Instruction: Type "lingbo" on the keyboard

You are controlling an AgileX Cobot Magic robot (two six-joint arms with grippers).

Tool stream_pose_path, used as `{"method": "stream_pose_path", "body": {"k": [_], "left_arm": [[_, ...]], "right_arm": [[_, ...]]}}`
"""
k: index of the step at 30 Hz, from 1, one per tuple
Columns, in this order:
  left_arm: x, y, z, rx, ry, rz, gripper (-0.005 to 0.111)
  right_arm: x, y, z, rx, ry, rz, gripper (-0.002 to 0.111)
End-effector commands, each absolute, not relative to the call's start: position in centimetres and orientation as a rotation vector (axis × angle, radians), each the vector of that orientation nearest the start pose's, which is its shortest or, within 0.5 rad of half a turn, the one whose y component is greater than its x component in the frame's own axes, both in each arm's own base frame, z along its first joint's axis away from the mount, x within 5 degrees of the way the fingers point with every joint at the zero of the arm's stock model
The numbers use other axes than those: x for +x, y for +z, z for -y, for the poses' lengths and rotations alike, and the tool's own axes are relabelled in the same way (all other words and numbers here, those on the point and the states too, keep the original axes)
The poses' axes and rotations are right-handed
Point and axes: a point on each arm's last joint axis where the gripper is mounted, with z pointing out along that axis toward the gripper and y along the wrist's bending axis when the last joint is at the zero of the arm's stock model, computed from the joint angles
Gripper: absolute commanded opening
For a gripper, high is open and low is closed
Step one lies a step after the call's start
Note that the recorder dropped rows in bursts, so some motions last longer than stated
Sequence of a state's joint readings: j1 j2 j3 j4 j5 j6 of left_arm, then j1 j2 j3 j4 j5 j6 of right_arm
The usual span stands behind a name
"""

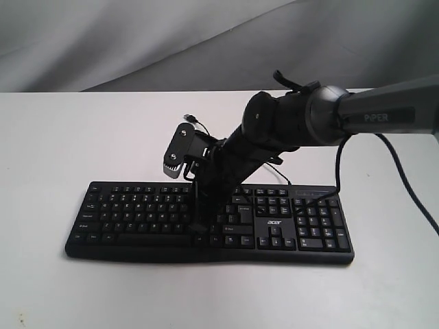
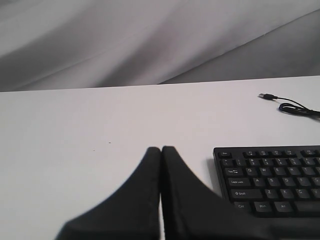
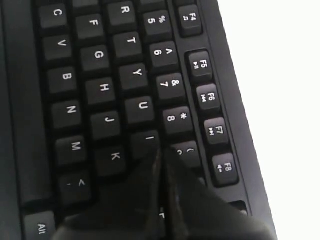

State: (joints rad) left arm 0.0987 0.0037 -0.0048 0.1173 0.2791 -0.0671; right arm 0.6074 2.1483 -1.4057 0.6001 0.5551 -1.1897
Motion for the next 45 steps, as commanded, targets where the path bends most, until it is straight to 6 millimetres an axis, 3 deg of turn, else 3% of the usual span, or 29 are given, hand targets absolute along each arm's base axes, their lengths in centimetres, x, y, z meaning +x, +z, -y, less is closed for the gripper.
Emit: {"method": "stream_pose_path", "body": {"k": [1,7,11,13,17,19,23,28,40,45], "left_arm": [[5.4,18.9,-0.8,-0.071,0.132,-1.749,0.001],[5.4,18.9,-0.8,-0.071,0.132,-1.749,0.001],[5.4,18.9,-0.8,-0.071,0.132,-1.749,0.001],[5.4,18.9,-0.8,-0.071,0.132,-1.749,0.001],[5.4,18.9,-0.8,-0.071,0.132,-1.749,0.001],[5.4,18.9,-0.8,-0.071,0.132,-1.749,0.001],[5.4,18.9,-0.8,-0.071,0.132,-1.749,0.001],[5.4,18.9,-0.8,-0.071,0.132,-1.749,0.001],[5.4,18.9,-0.8,-0.071,0.132,-1.749,0.001],[5.4,18.9,-0.8,-0.071,0.132,-1.749,0.001]], "right_arm": [[34.1,14.5,-27.0,-1.660,0.370,-2.040,0.000],[33.2,18.3,-26.6,-1.664,0.399,-1.994,0.000],[32.4,23.9,-25.8,-1.516,0.400,-1.963,0.000],[30.9,28.9,-24.5,-1.395,0.389,-1.921,0.000],[28.0,33.0,-22.2,-1.289,0.354,-1.820,0.000],[25.4,35.5,-19.9,-1.162,0.292,-1.704,0.000],[22.2,36.7,-16.1,-0.886,0.232,-1.578,0.000],[19.3,36.5,-13.9,-0.669,0.375,-1.614,0.000],[17.1,38.7,-11.9,-0.551,0.401,-1.517,0.000],[16.9,40.2,-10.5,-0.361,0.398,-1.449,0.000]]}}
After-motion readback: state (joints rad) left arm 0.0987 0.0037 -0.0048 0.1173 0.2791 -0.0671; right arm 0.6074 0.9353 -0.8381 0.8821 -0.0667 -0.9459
